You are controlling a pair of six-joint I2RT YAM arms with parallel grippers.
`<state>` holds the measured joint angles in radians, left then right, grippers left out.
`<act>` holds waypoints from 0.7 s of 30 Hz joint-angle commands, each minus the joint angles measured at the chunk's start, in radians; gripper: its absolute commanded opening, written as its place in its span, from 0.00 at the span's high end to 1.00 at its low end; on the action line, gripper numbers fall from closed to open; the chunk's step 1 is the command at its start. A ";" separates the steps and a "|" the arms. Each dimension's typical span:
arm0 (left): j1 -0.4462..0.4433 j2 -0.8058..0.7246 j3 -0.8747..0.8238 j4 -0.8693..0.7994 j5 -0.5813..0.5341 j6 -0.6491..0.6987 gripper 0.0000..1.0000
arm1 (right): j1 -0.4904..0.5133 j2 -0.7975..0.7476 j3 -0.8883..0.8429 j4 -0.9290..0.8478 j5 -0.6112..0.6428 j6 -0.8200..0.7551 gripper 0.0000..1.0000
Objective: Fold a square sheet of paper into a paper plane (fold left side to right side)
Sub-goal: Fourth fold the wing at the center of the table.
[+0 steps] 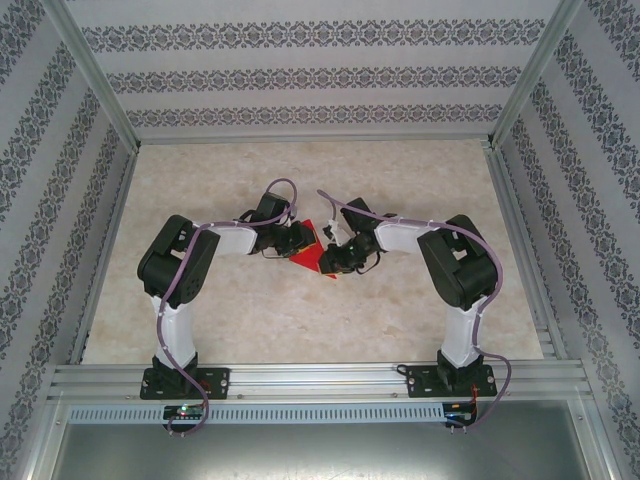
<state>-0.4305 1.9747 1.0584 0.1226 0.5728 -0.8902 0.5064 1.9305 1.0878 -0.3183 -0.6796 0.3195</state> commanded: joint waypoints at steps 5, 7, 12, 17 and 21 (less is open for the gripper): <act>-0.008 0.019 -0.034 -0.096 -0.044 0.017 0.76 | -0.020 -0.001 -0.069 -0.049 0.012 0.009 0.78; -0.008 0.018 -0.032 -0.096 -0.045 0.018 0.76 | -0.026 -0.008 -0.088 -0.057 0.023 0.011 0.79; -0.008 0.022 -0.027 -0.102 -0.047 0.022 0.76 | -0.056 -0.045 -0.142 -0.066 0.035 0.021 0.82; -0.009 0.021 -0.026 -0.107 -0.050 0.023 0.76 | -0.080 -0.091 -0.173 -0.105 0.040 0.005 0.84; -0.008 0.022 -0.025 -0.104 -0.049 0.020 0.76 | -0.104 -0.139 -0.180 -0.139 0.040 -0.005 0.88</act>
<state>-0.4454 1.9747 1.0584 0.1162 0.5880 -0.8902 0.4198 1.8244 0.9325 -0.3351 -0.6842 0.3302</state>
